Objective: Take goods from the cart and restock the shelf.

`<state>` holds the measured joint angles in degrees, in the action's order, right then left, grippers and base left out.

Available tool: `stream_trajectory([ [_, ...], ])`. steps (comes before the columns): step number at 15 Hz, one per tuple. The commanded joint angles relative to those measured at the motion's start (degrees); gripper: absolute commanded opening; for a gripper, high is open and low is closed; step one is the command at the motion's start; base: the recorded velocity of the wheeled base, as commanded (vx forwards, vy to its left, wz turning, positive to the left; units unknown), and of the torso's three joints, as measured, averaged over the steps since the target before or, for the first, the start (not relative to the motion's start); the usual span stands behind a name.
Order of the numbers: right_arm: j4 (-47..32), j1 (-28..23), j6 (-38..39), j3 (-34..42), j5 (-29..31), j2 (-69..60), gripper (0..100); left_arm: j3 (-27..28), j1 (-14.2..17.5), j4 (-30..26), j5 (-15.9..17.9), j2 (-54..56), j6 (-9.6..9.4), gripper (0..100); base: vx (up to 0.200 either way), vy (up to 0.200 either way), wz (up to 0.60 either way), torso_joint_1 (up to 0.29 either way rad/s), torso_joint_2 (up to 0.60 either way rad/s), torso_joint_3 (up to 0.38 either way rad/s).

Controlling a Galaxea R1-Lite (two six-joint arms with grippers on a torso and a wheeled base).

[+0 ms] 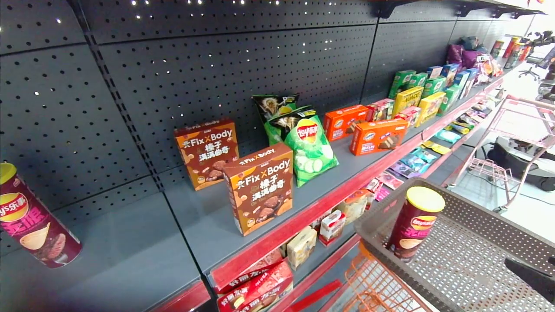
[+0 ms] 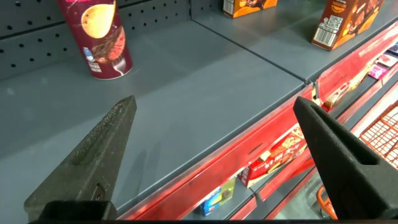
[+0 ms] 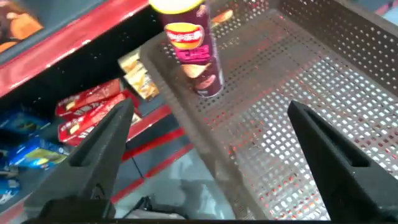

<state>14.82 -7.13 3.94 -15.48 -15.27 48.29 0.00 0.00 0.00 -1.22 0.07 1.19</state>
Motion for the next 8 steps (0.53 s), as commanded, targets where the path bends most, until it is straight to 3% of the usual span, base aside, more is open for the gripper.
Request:
stream_trajectory([
  [1,4.7,0.2,-0.9,0.4,-0.1,7.2,100,0.0,0.0,0.1,0.0,-0.1,0.04,100,0.0,0.0,0.0,0.0,0.0,0.0],
  [8,10.5,2.1,-4.2,1.6,-0.6,16.8,100,0.0,0.0,0.1,0.0,-0.1,0.04,100,0.0,0.0,0.0,0.0,0.0,0.0],
])
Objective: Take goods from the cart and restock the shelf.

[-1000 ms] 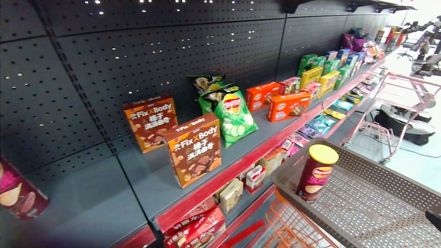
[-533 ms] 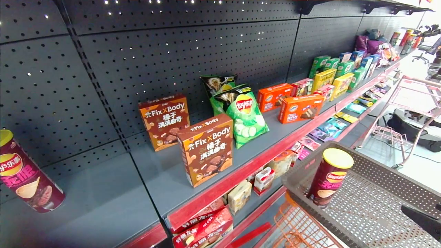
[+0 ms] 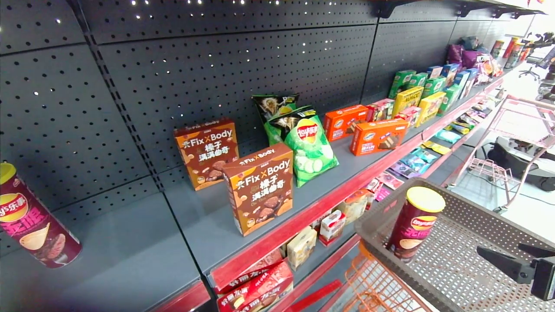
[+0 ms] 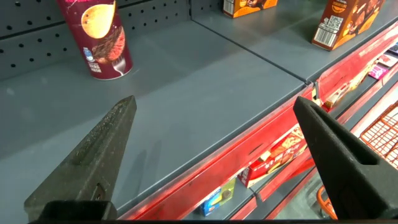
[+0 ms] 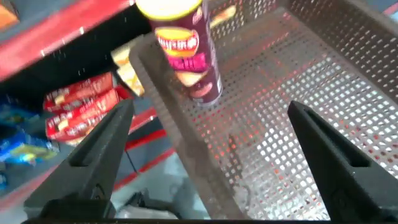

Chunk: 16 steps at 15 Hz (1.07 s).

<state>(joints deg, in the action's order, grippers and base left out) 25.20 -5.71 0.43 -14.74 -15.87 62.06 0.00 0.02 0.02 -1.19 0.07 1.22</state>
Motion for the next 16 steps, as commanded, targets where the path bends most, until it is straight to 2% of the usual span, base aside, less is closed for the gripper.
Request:
stream_trajectory([
  [1,3.7,1.4,-1.1,1.7,-0.4,4.6,100,0.0,0.0,0.1,0.0,-0.1,0.01,100,0.0,0.0,0.0,0.0,0.0,0.0],
  [5,14.9,3.2,-4.0,1.7,-1.6,12.5,100,0.0,0.0,0.0,0.0,-0.1,0.01,100,0.0,0.0,0.0,0.0,0.0,0.0],
  [7,16.7,3.3,-6.1,2.1,-1.7,13.9,100,0.0,0.0,0.0,0.0,-0.1,0.01,100,0.0,0.0,0.0,0.0,0.0,0.0],
  [16,22.4,6.8,-6.1,6.1,-1.6,14.0,100,0.0,0.0,0.1,0.0,-0.1,0.01,100,0.0,0.0,0.0,0.0,0.0,0.0],
])
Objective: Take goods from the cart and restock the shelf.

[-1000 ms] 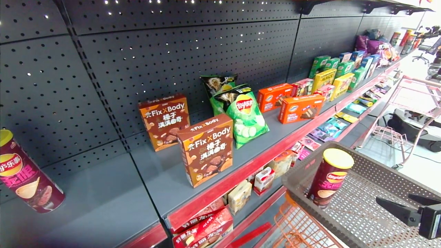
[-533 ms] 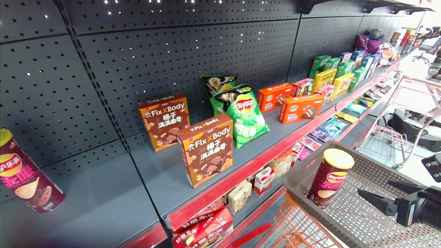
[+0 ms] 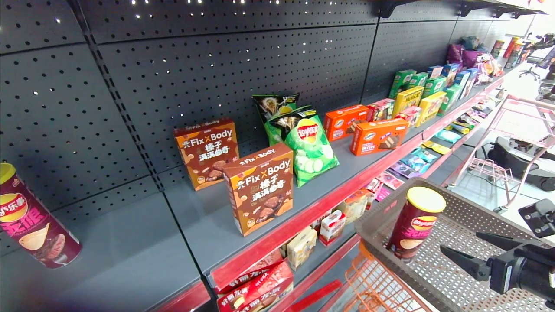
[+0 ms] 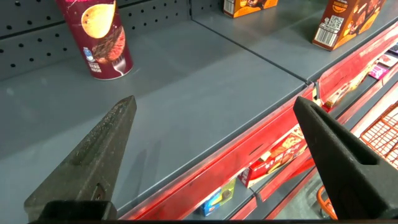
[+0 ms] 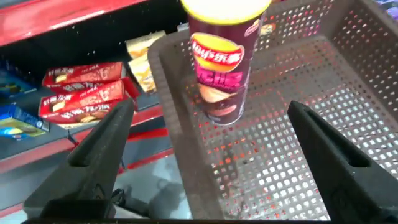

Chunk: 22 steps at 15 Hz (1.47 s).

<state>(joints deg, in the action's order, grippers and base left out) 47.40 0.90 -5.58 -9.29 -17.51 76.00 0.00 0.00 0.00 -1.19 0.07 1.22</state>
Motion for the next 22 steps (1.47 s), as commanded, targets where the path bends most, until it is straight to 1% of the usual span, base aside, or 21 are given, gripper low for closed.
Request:
stream_trajectory([
  [1,0.2,0.2,0.0,0.8,-0.1,0.1,100,0.0,0.0,0.1,0.0,-0.1,0.01,100,0.0,0.0,0.0,0.0,0.0,0.0],
  [4,3.0,-0.2,-0.1,-0.1,0.0,3.9,100,0.0,0.0,0.1,0.0,-0.1,0.01,100,0.0,0.0,0.0,0.0,0.0,0.0],
  [5,5.7,0.0,-0.9,-0.8,0.1,6.4,100,0.0,0.0,0.0,0.0,-0.1,0.01,100,0.0,0.0,0.0,0.0,0.0,0.0],
  [7,13.5,-0.2,-5.1,-0.5,0.5,11.7,100,0.0,0.0,0.0,0.0,-0.1,0.01,100,0.0,0.0,0.0,0.0,0.0,0.0],
  [8,18.0,0.3,-5.8,-0.2,0.5,15.1,100,0.0,0.0,0.1,0.0,-0.1,0.01,100,0.0,0.0,0.0,0.0,0.0,0.0],
  [9,19.8,1.5,-5.8,-0.8,0.5,17.7,100,0.0,0.0,0.0,0.0,-0.1,0.01,100,0.0,0.0,0.0,0.0,0.0,0.0],
  [11,20.8,2.4,-5.7,-2.2,0.5,20.3,100,0.0,0.0,0.1,0.0,-0.1,0.01,100,0.0,0.0,0.0,0.0,0.0,0.0],
  [15,28.6,2.4,-5.6,-2.3,0.1,26.8,100,0.0,0.0,0.1,0.0,-0.1,0.01,100,0.0,0.0,0.0,0.0,0.0,0.0],
  [16,29.5,2.3,-5.6,-2.4,0.1,27.6,100,0.0,0.0,0.0,0.0,-0.1,0.01,100,0.0,0.0,0.0,0.0,0.0,0.0],
  [19,37.0,2.4,-4.3,-2.8,0.2,32.8,100,0.0,0.0,0.0,0.0,-0.1,0.01,100,0.0,0.0,0.0,0.0,0.0,0.0],
  [22,39.4,2.3,-4.1,-3.1,0.2,35.2,100,0.0,0.0,0.1,0.0,-0.1,0.01,100,0.0,0.0,0.0,0.0,0.0,0.0],
])
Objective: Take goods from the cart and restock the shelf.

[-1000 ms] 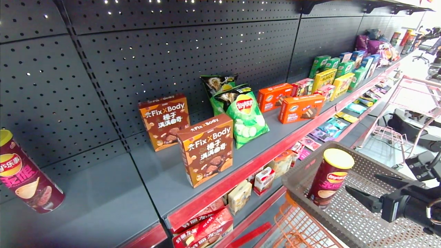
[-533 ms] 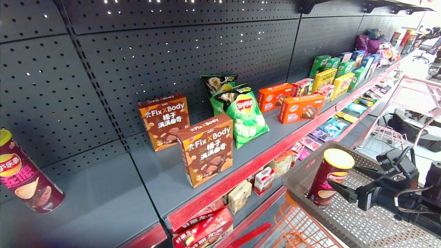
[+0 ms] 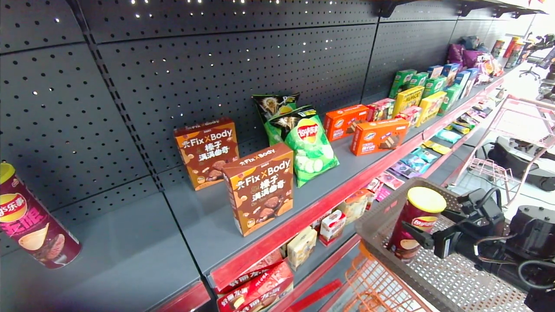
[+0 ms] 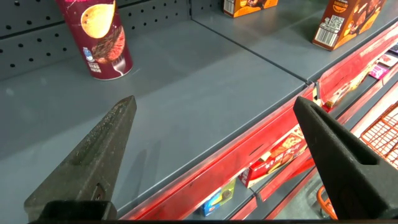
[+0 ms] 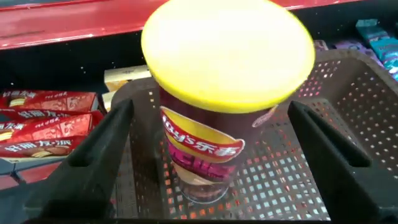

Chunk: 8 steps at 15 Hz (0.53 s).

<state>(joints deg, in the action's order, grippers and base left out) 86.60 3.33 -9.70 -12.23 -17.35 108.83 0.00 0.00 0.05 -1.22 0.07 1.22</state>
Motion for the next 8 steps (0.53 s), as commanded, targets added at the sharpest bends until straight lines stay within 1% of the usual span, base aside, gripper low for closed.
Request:
stream_trajectory([
  [1,0.6,-0.3,0.0,-0.5,0.0,2.9,100,0.0,0.0,0.0,0.0,-0.1,0.01,100,0.0,0.0,0.0,0.0,0.0,0.0],
  [4,3.4,-0.5,1.4,-1.0,0.0,6.6,100,0.0,0.0,0.0,0.0,-0.1,0.01,100,0.0,0.0,0.0,0.0,0.0,0.0],
  [8,3.4,1.0,2.6,-3.7,0.3,9.8,100,0.0,0.0,0.0,0.0,-0.1,0.01,100,0.0,0.0,0.0,0.0,0.0,0.0],
])
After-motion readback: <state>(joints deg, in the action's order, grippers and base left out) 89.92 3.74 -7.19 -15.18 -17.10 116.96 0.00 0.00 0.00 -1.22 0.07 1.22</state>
